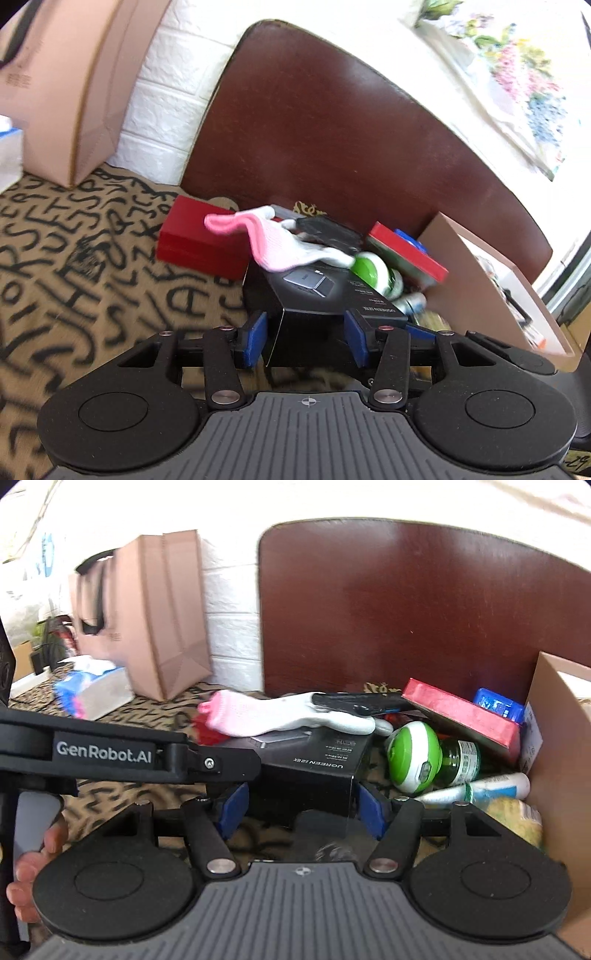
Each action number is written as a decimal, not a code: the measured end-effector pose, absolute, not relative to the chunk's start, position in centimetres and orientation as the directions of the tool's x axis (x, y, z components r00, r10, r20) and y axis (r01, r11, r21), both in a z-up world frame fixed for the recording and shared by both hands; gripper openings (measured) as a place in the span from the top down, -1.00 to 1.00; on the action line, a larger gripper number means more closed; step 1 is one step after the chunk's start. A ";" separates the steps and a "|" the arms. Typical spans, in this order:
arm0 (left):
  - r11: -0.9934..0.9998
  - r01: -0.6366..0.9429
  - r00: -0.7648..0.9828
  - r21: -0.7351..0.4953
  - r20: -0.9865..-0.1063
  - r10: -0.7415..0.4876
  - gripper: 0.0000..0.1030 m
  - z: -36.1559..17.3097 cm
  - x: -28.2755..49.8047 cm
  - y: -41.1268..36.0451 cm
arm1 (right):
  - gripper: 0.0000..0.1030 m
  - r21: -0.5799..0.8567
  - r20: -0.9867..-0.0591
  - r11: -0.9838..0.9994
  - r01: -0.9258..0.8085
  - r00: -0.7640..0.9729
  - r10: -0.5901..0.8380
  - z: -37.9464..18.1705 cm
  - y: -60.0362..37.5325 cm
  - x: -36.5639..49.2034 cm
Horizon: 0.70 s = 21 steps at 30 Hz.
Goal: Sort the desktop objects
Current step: 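Close the left gripper on the black charger box and lift it, then carry the black charger box in the left gripper toward the brown box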
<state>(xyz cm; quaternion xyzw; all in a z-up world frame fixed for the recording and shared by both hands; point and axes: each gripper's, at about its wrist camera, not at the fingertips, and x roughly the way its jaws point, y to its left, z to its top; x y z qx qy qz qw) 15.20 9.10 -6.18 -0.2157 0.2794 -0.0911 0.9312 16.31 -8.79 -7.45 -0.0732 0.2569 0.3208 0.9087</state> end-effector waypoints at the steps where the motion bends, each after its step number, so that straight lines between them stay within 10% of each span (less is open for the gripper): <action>1: 0.888 0.043 0.829 -0.457 -0.480 -0.287 -0.10 -6.0 14.2 9.1 | -0.35 0.028 -0.516 0.779 -0.627 0.658 0.548 -7.2 -8.9 15.4; 21: 0.882 0.012 0.780 -0.472 -0.547 -0.303 -0.20 -6.0 -2.4 7.8 | -0.35 0.037 -0.568 0.708 -0.705 0.568 0.596 -6.3 -12.4 -2.3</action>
